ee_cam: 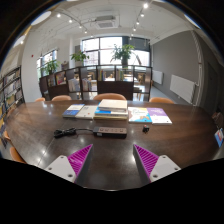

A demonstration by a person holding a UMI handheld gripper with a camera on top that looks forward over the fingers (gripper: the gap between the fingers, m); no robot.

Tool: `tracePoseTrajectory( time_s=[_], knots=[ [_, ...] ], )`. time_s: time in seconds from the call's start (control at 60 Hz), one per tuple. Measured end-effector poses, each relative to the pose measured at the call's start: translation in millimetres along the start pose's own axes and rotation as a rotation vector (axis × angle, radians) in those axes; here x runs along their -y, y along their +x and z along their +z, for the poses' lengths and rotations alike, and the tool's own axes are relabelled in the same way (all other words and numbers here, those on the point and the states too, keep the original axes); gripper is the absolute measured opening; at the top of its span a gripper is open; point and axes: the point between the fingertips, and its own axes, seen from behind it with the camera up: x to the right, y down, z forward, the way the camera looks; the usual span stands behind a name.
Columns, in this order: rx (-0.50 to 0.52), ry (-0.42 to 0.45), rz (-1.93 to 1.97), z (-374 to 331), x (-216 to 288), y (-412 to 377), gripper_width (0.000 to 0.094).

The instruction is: Unplug charger

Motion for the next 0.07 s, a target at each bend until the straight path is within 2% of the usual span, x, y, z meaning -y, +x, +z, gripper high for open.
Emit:
tracePoseTrajectory(
  time_s=[0.067],
  knots=[
    [-0.006, -0.006, -0.003, -0.3, -2.2, 0.8, 0.0793]
  ],
)
